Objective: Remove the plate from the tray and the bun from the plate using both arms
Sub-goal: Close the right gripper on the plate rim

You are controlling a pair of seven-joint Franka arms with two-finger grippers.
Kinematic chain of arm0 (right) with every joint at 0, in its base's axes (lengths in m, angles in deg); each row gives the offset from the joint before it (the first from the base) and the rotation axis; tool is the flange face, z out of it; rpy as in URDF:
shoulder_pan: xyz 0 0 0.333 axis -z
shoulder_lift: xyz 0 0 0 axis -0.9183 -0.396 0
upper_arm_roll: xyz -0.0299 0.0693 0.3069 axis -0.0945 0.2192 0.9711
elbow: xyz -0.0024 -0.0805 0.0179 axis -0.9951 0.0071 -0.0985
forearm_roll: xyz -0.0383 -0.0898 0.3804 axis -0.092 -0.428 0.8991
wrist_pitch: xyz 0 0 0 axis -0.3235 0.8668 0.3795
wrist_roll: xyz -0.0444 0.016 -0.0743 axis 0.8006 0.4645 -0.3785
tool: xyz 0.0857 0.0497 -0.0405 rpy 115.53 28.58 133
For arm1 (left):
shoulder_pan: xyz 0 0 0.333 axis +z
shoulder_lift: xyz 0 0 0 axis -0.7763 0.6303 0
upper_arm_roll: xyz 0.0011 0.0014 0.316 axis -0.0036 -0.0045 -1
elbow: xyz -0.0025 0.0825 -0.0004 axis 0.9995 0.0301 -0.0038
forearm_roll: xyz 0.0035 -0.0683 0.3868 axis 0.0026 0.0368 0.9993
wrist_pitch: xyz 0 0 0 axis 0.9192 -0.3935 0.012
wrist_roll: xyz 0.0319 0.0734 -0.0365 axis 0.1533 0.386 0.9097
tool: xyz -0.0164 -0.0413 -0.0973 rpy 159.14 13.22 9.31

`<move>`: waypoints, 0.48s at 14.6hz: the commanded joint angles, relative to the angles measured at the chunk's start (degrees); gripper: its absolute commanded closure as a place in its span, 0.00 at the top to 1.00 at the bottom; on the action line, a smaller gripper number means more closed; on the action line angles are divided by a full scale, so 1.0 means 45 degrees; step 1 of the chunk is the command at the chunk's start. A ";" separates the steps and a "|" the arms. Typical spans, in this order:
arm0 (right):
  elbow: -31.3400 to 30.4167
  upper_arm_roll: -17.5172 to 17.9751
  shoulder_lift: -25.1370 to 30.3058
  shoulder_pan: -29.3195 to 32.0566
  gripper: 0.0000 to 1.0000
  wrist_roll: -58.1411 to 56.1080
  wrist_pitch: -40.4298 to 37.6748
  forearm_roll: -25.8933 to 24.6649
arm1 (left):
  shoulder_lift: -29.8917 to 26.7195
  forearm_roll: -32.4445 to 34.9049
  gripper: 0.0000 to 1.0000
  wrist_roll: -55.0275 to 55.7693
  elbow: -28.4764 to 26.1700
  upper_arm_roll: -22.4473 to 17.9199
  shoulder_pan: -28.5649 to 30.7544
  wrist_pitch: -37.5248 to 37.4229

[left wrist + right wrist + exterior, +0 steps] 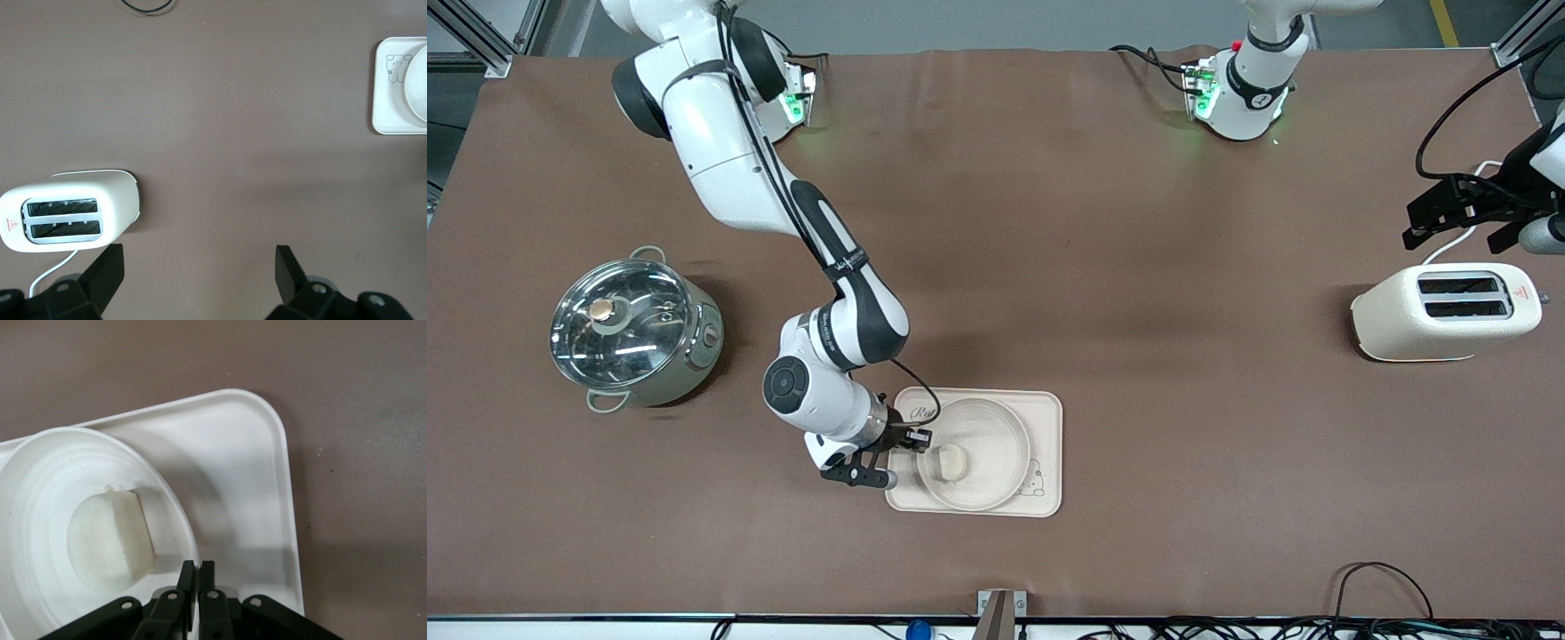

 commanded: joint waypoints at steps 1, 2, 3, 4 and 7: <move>0.0241 0.0077 -0.0137 -0.0009 0.01 -0.0081 0.0056 0.0173 | 0.0026 0.0071 1.00 -0.0092 0.0187 0.0070 0.0076 -0.0247; 0.0241 0.0057 -0.0137 0.0010 0.01 -0.0159 0.0037 0.0172 | 0.0026 0.0071 1.00 -0.0092 0.0187 0.0070 0.0076 -0.0247; 0.0241 0.0057 -0.0079 0.0068 0.01 -0.0391 0.0017 0.0172 | 0.0026 0.0071 1.00 -0.0092 0.0187 0.0070 0.0076 -0.0247; 0.0241 0.0077 0.0076 0.0146 0.01 -0.0490 -0.0118 0.0192 | 0.0026 0.0071 1.00 -0.0092 0.0187 0.0070 0.0076 -0.0247; 0.0241 0.0057 0.0798 0.0283 0.00 -0.0511 -0.0859 0.0192 | 0.0026 0.0071 1.00 -0.0092 0.0187 0.0070 0.0076 -0.0247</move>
